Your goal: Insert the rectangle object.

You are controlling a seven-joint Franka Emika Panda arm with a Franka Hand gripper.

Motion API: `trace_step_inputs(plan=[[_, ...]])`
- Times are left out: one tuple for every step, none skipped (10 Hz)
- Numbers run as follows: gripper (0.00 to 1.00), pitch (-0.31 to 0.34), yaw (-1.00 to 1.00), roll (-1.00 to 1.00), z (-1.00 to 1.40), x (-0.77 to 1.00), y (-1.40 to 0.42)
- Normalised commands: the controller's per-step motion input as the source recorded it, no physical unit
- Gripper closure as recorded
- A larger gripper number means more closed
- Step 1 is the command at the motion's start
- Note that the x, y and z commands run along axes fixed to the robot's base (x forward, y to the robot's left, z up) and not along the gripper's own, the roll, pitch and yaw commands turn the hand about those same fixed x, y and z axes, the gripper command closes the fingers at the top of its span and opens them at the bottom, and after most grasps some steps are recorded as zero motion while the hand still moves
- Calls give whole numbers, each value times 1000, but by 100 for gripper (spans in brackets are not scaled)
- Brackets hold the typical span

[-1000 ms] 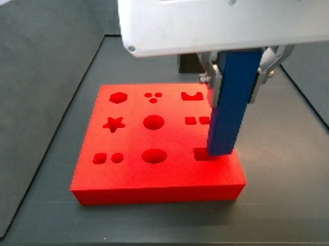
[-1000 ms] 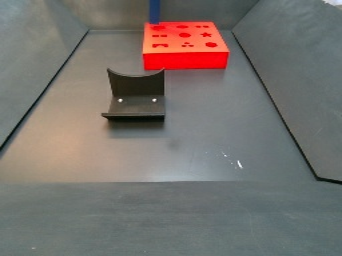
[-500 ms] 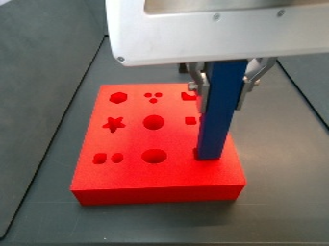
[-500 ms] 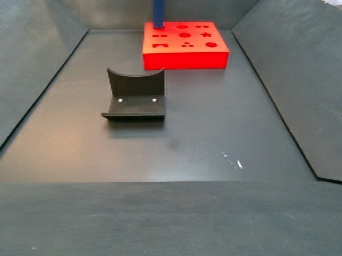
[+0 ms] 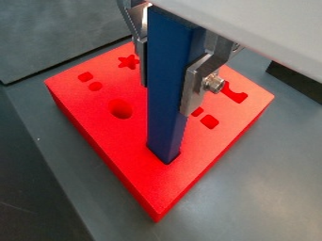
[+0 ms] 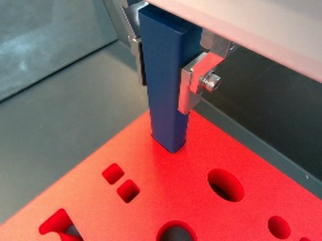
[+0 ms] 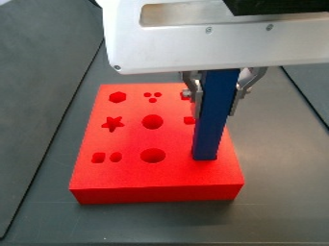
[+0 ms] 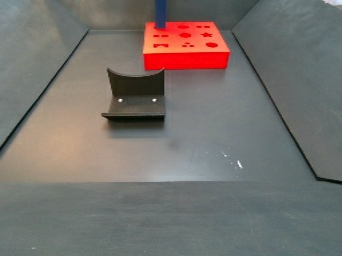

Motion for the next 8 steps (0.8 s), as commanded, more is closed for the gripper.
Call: trace_step_inputs(plan=[[100,-114,0,131,-783,-577,120],[100,-150,0,174,-817,-663,103],[100,-139,0,166,-777,-626,191],[100,-163,0,104,-629,-614,189],[100,-151,0,44,-420,-526,171],[100,-1,0,-10,0,0,14],[100,-10,0,0,0,0,0],[100,0,0,0,0,0,0]])
